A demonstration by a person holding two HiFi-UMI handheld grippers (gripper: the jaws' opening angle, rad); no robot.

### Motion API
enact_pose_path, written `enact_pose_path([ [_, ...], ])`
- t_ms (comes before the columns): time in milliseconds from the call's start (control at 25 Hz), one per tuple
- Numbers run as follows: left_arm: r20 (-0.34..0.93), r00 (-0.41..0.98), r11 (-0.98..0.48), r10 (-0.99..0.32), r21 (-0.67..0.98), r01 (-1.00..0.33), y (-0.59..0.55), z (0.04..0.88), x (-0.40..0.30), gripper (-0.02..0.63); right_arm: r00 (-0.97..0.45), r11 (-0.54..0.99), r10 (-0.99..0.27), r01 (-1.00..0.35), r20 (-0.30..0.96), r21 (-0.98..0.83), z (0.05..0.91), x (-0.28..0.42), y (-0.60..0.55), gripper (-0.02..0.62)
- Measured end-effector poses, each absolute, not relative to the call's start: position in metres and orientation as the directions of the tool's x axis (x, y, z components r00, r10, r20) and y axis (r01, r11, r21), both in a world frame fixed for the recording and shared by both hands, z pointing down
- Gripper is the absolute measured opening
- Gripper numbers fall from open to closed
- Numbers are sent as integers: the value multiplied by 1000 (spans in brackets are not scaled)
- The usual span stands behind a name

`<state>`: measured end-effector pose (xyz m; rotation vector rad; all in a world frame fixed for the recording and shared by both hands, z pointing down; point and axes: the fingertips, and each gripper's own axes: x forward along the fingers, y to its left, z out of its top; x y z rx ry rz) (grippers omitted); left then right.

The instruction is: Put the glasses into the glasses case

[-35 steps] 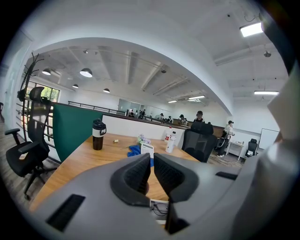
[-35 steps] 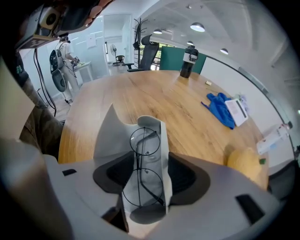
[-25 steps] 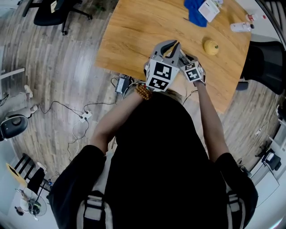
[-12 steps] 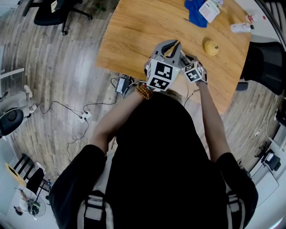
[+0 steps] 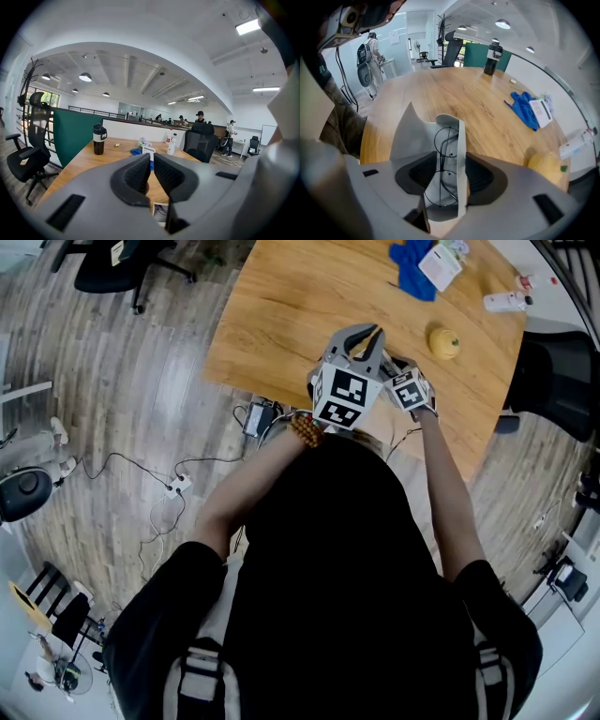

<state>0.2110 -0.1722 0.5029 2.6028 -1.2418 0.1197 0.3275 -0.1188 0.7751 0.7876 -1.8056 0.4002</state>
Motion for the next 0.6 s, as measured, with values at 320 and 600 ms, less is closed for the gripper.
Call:
enact_pose_path([
  [320,133,613,-594,-779,155,-789,-184,486,210,40,-312,754,-329,-656,891,48,732,301,-136,250],
  [600,61,597,-590,-800,104,-801,-209,457,208,40,-401,693,-560,-706,725,145,628,293,-201,249],
])
